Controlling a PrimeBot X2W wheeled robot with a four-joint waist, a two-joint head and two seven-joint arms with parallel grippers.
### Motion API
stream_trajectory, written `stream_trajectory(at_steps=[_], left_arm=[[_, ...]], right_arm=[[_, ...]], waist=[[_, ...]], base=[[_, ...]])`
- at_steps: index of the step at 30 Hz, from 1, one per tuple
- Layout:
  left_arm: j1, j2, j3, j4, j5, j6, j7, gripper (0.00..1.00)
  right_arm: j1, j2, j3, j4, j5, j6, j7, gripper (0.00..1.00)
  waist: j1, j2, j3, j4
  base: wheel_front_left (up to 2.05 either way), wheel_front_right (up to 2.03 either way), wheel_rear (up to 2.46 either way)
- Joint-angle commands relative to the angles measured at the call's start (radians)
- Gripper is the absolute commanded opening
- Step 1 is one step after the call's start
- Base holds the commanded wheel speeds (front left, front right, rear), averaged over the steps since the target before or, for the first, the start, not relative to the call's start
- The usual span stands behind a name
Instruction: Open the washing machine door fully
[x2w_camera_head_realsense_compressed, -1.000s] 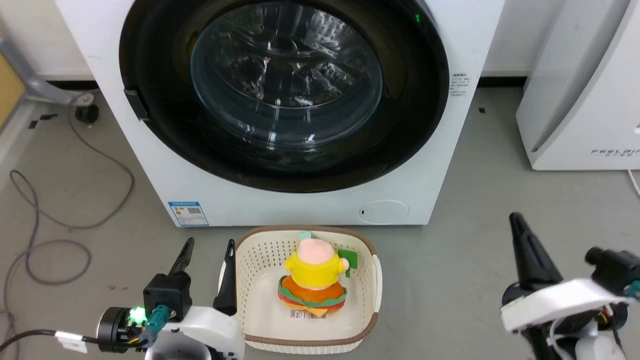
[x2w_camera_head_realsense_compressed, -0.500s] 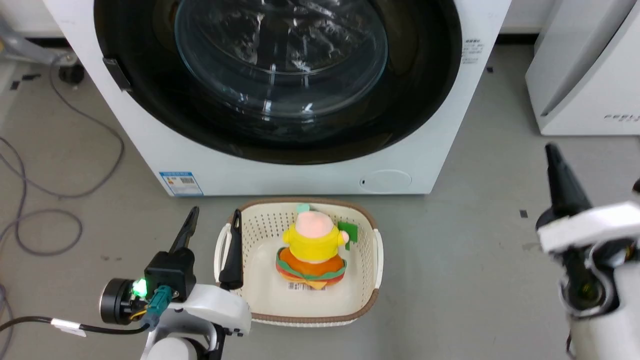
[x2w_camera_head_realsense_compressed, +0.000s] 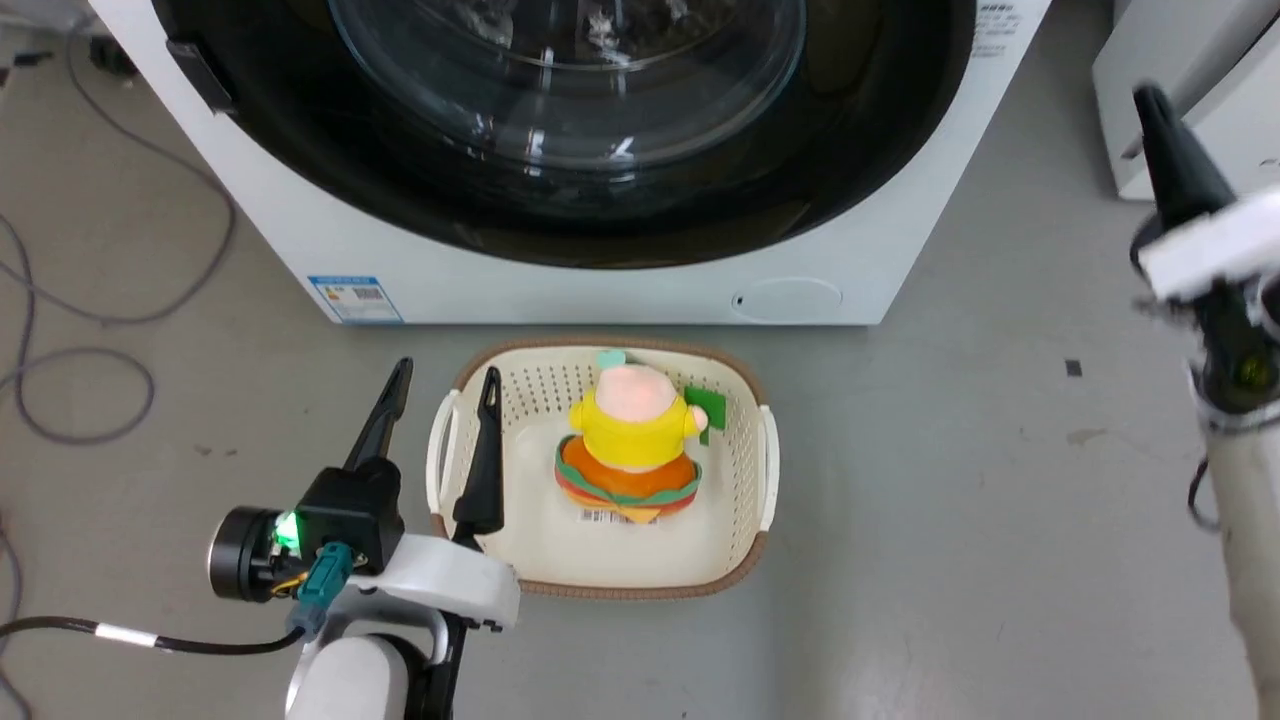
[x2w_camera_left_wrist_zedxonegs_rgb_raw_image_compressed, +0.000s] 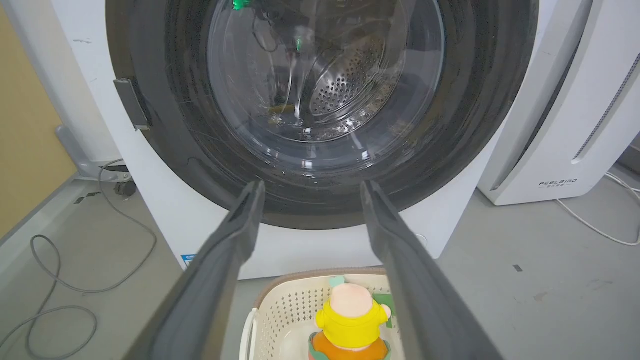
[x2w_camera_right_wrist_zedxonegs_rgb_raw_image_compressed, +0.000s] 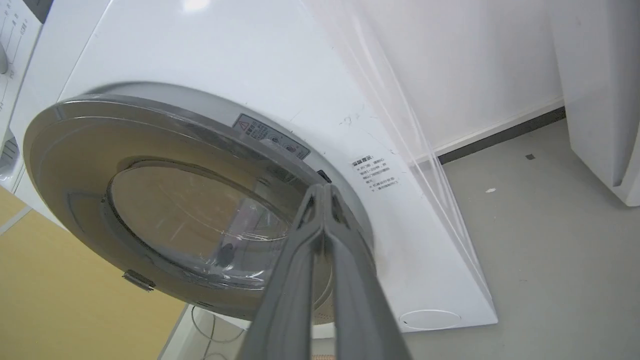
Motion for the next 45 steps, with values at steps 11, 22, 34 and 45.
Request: stream_trajectory(at_steps=[11, 22, 34, 45], left_arm=[[-0.08, 0.001, -0.034, -0.022, -0.009, 0.017, -0.033, 1.0], [-0.123, 0.001, -0.066, -0.025, -0.027, 0.034, -0.057, 1.0], [-0.166, 0.001, -0.103, -0.022, -0.046, 0.048, -0.083, 1.0], [-0.191, 0.001, -0.132, -0.016, -0.064, 0.059, -0.107, 1.0]], right_arm=[[-0.364, -0.05, 0.099, 0.177, 0.103, 0.001, 0.13, 0.0], [-0.581, -0.06, 0.182, 0.266, 0.19, 0.001, 0.266, 0.0], [-0.742, -0.082, 0.278, 0.325, 0.287, 0.001, 0.433, 0.0], [-0.823, -0.12, 0.339, 0.348, 0.419, 0.001, 0.631, 0.0]], waist=[[-0.0001, 0.0, 0.117, 0.017], [-0.0001, 0.0, 0.181, 0.031], [-0.0001, 0.0, 0.244, 0.034], [-0.0001, 0.0, 0.273, 0.036]], base=[[0.0, 0.0, 0.0], [0.0, 0.0, 0.0], [0.0, 0.0, 0.0], [0.0, 0.0, 0.0]])
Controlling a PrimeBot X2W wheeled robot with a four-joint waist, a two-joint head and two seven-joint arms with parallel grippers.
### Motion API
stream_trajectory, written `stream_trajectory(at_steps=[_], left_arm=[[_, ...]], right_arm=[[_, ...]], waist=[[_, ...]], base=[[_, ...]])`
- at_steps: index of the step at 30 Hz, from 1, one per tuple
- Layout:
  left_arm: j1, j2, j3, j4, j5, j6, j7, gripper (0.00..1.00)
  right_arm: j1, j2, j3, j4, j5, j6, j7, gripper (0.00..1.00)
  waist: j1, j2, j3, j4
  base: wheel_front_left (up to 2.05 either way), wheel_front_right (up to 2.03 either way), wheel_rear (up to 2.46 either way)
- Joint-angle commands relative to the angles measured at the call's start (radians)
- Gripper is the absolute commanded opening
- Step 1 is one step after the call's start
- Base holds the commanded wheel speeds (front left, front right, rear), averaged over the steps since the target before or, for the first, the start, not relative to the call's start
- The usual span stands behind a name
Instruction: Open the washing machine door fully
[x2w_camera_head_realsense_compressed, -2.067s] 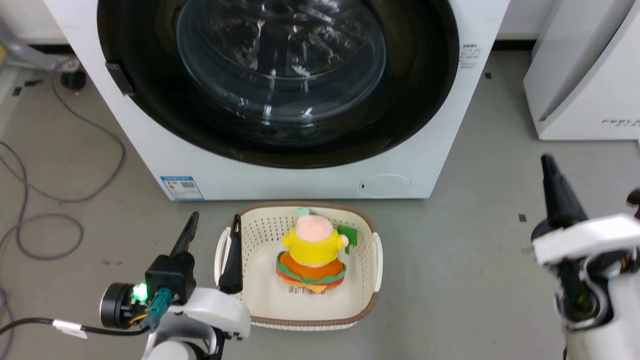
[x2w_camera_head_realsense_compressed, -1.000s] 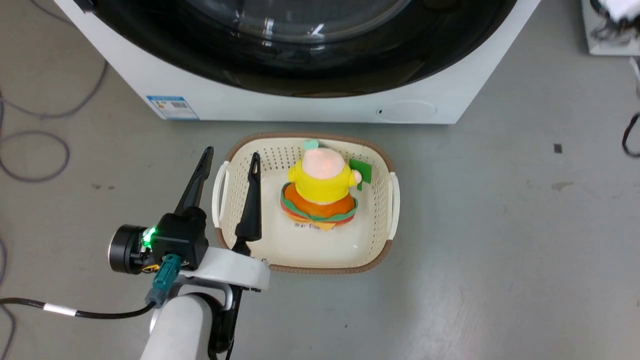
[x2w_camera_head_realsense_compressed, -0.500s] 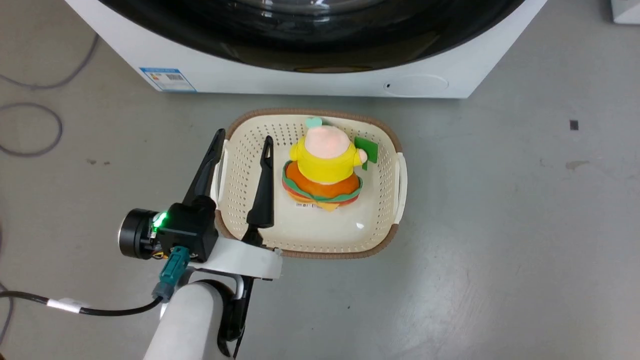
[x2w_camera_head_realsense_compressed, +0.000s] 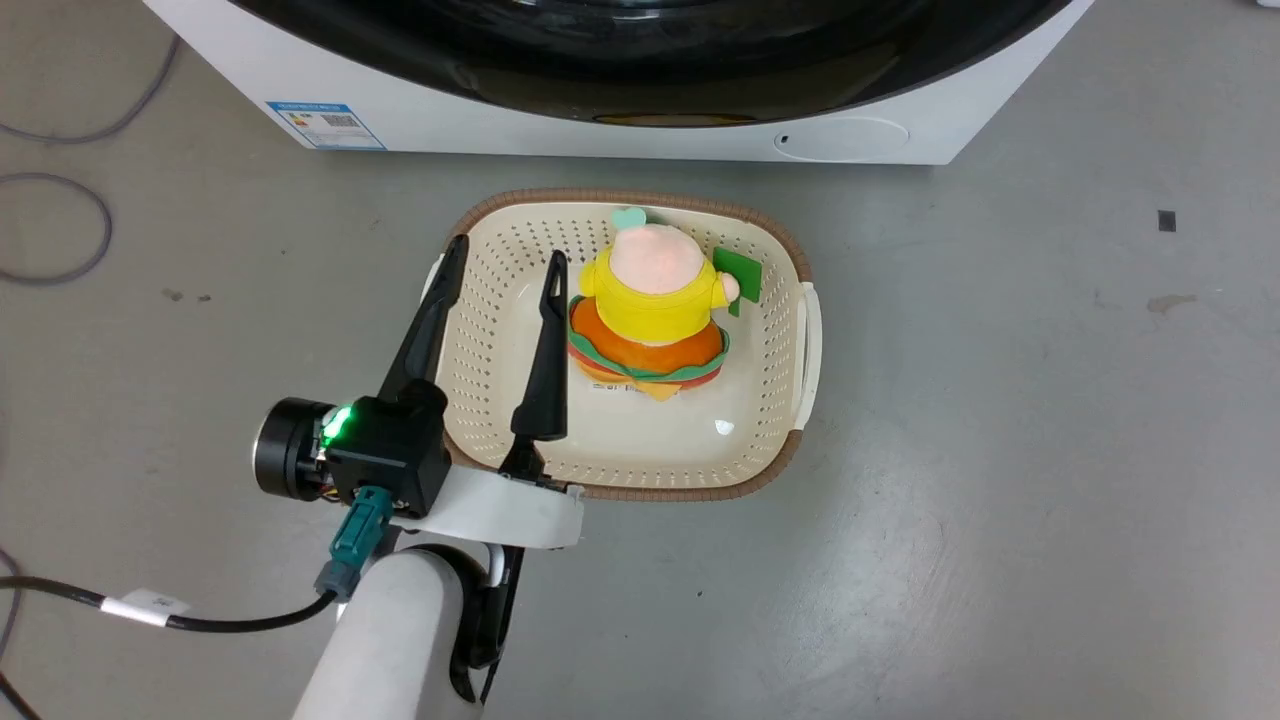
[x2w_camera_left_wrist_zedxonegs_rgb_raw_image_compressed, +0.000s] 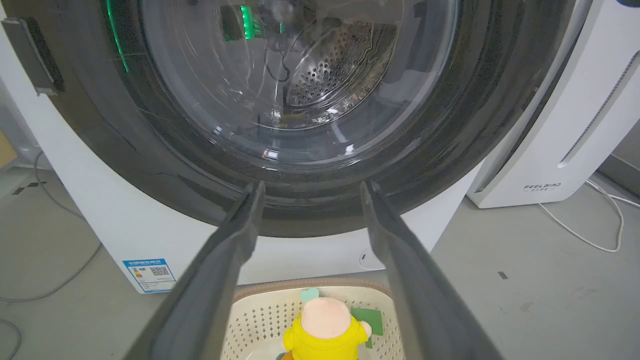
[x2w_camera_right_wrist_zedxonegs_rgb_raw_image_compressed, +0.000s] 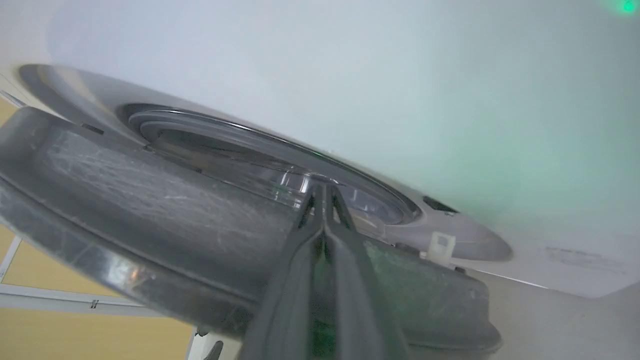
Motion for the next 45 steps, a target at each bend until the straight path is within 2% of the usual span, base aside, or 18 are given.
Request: stream_trajectory(at_steps=[1, 15, 19, 26, 36, 45], left_arm=[[-0.026, 0.002, -0.008, 0.002, -0.008, 0.008, -0.012, 1.0], [-0.023, 0.002, -0.021, 0.02, -0.027, 0.017, -0.039, 1.0], [-0.008, 0.002, -0.019, 0.026, -0.03, 0.016, -0.039, 1.0], [0.012, 0.002, -0.017, 0.029, -0.032, 0.015, -0.039, 1.0], [0.014, 0.002, -0.023, 0.024, -0.033, 0.015, -0.039, 1.0], [0.012, 0.002, -0.027, 0.033, -0.039, 0.019, -0.039, 1.0]], right_arm=[[-0.042, -0.009, 0.017, 0.019, 0.049, 0.001, 0.046, 0.0], [-0.047, -0.047, 0.044, 0.044, 0.251, 0.001, 0.238, 0.0], [-0.002, -0.049, 0.043, 0.032, 0.261, 0.001, 0.264, 0.0], [0.061, -0.04, 0.042, 0.029, 0.248, 0.001, 0.235, 0.0], [0.065, -0.026, 0.02, 0.08, 0.214, 0.001, 0.144, 0.0], [0.082, -0.019, 0.024, 0.07, 0.22, 0.001, 0.206, 0.0]], waist=[[-0.0001, 0.0, 0.005, 0.0], [-0.0001, 0.0, -0.028, 0.003], [-0.0001, 0.0, -0.054, 0.005], [-0.0001, 0.0, -0.082, 0.006], [-0.0001, 0.0, -0.066, 0.015], [-0.0001, 0.0, -0.074, 0.02]], base=[[0.0, 0.0, 0.0], [0.0, 0.0, 0.0], [0.0, 0.0, 0.0], [0.0, 0.0, 0.0], [0.0, 0.0, 0.0], [0.0, 0.0, 0.0]])
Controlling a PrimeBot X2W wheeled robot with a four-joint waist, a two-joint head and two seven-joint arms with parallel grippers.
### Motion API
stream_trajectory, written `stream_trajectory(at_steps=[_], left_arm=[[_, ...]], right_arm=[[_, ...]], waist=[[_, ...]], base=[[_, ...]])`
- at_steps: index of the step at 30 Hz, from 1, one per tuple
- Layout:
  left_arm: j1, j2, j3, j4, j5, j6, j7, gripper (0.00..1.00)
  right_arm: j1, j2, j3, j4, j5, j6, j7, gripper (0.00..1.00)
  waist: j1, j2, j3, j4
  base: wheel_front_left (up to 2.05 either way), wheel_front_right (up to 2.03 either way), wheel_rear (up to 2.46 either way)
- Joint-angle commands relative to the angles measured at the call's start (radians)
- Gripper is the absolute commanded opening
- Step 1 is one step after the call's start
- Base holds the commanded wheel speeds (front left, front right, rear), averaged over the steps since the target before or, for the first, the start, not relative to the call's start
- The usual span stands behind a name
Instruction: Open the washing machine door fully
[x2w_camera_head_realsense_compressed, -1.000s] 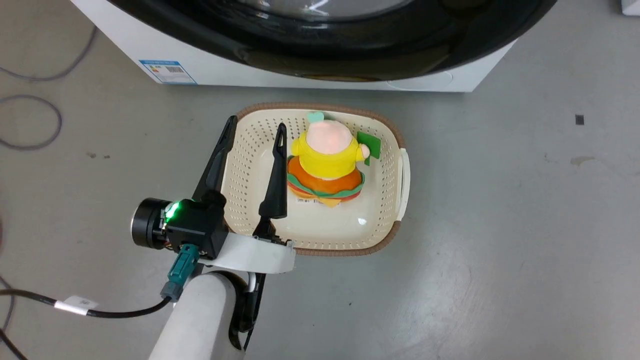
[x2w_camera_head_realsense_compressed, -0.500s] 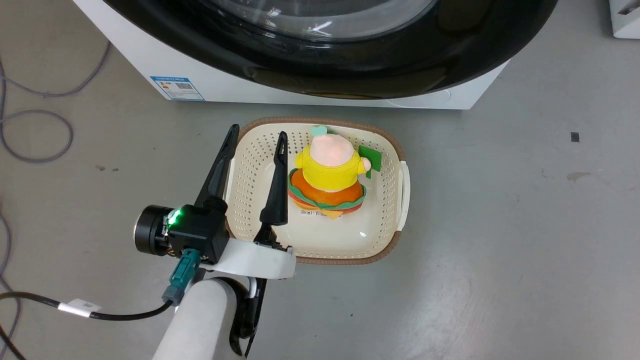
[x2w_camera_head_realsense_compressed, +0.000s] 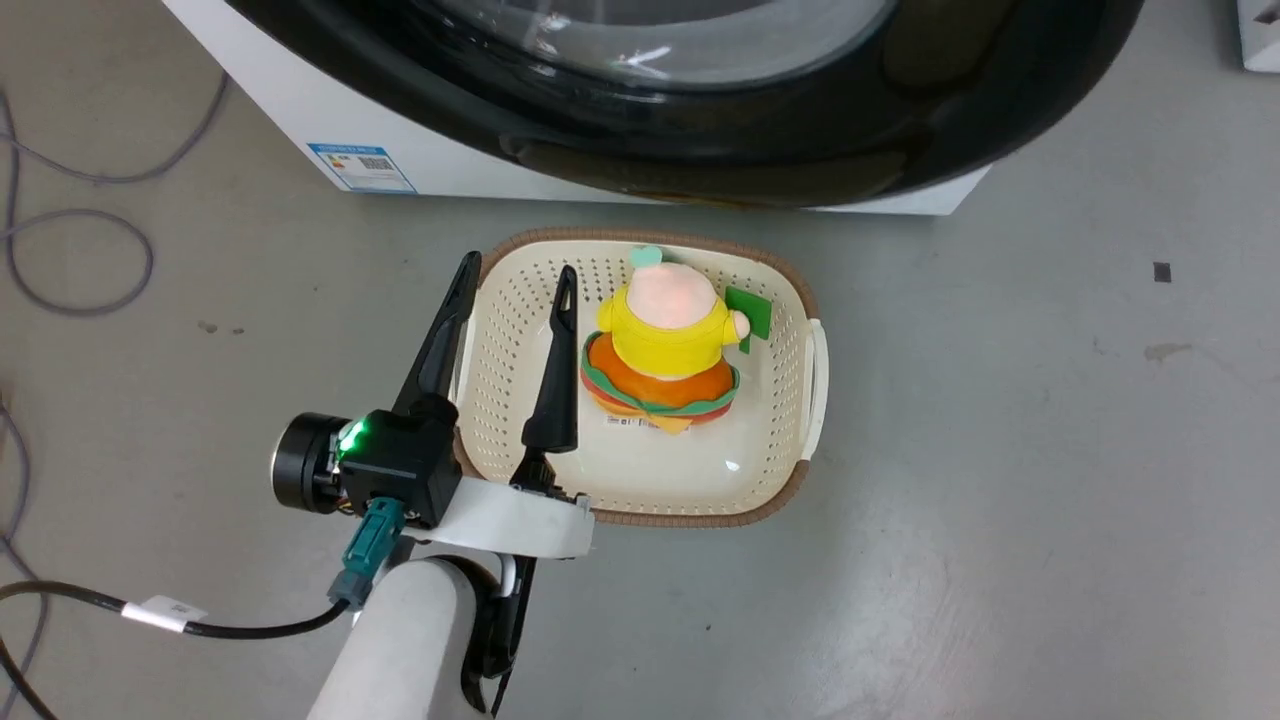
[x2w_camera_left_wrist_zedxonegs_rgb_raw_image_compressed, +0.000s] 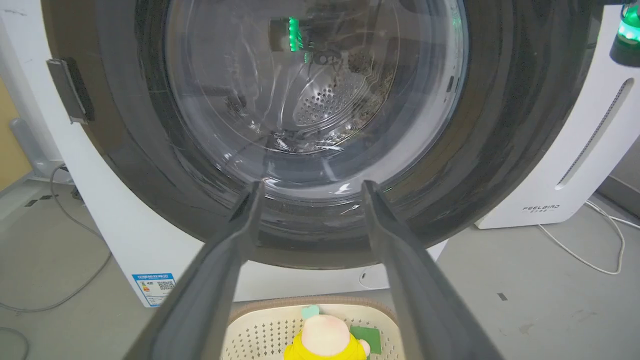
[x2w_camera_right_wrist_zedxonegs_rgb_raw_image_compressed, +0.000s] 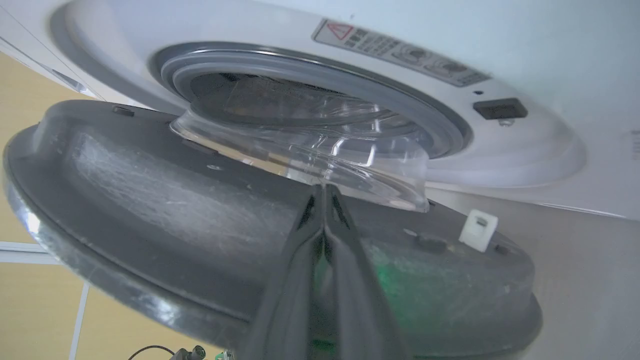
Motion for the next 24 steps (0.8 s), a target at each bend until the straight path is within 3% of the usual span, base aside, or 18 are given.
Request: stream_trajectory(at_steps=[1, 10, 24], left_arm=[[0.008, 0.002, 0.001, 0.004, -0.006, 0.003, -0.006, 1.0], [0.037, 0.002, 0.003, 0.023, -0.015, 0.001, -0.006, 1.0], [0.139, 0.002, 0.038, 0.06, 0.0, -0.023, -0.006, 1.0]], right_arm=[[0.031, 0.009, 0.003, -0.007, 0.003, 0.001, 0.016, 0.0], [0.133, 0.018, -0.005, -0.02, 0.033, 0.001, 0.062, 0.0], [0.443, 0.095, -0.036, -0.15, 0.141, 0.001, 0.084, 0.0]], waist=[[0.0, 0.0, -0.011, 0.0], [0.0, 0.0, -0.087, 0.011], [0.0, 0.0, -0.233, 0.027]], base=[[0.0, 0.0, 0.0], [0.0, 0.0, 0.0], [0.0, 0.0, 0.0]])
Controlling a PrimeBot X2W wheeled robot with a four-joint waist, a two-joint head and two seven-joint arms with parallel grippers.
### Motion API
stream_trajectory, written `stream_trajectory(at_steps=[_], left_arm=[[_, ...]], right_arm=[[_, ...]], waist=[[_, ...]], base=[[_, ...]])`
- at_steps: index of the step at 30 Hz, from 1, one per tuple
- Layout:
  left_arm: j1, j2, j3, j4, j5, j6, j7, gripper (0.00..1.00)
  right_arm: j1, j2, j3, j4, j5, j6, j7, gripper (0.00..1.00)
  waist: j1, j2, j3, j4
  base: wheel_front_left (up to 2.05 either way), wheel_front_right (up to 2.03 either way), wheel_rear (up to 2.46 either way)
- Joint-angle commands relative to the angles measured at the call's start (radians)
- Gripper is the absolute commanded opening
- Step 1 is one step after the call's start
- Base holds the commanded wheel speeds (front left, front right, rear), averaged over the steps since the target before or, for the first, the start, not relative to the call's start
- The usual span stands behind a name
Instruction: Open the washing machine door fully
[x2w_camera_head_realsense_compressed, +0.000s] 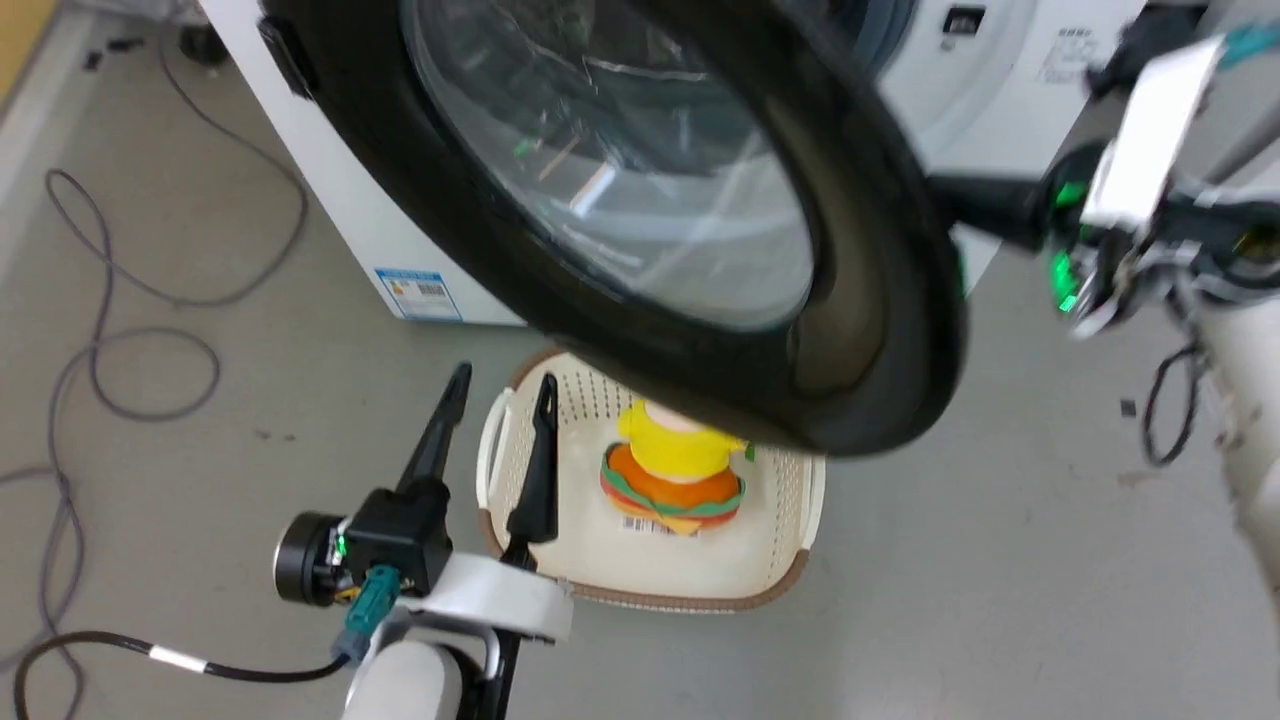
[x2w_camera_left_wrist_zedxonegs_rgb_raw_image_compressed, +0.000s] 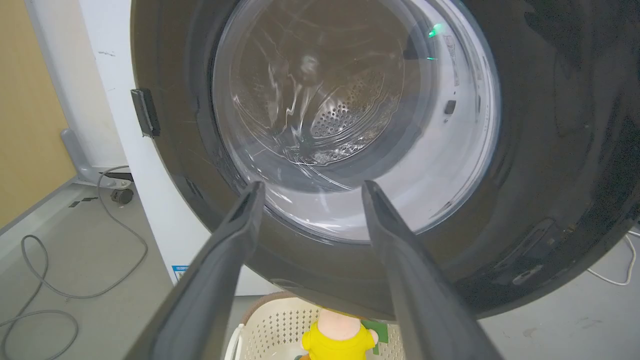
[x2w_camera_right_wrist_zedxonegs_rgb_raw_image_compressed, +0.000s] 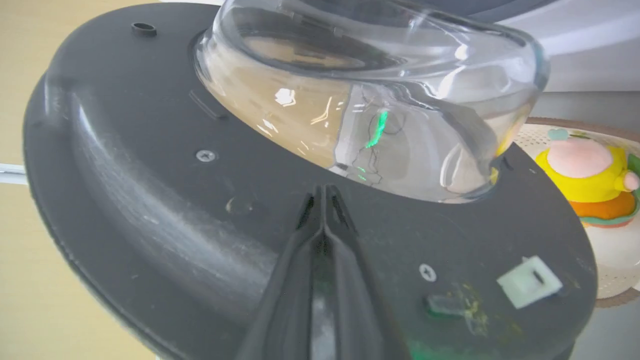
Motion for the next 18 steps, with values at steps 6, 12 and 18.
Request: stream_trajectory(at_steps=[6, 12, 18], left_arm=[[0.067, 0.002, 0.017, 0.021, 0.023, -0.017, -0.006, 1.0], [0.109, 0.002, 0.034, 0.037, 0.034, -0.028, -0.006, 1.0], [0.128, 0.002, 0.038, 0.047, 0.032, -0.032, -0.006, 1.0]], right_arm=[[0.164, 0.059, 0.011, -0.076, 0.034, 0.001, 0.012, 0.0], [0.259, 0.104, 0.023, -0.131, 0.057, 0.001, 0.016, 0.0], [0.326, 0.133, 0.031, -0.174, 0.076, 0.001, 0.017, 0.0]], waist=[[0.0001, 0.0, -0.079, 0.001], [0.0001, 0.0, -0.117, -0.009], [0.0001, 0.0, -0.134, -0.007]], base=[[0.0, 0.0, 0.0], [0.0, 0.0, 0.0], [0.0, 0.0, 0.0]])
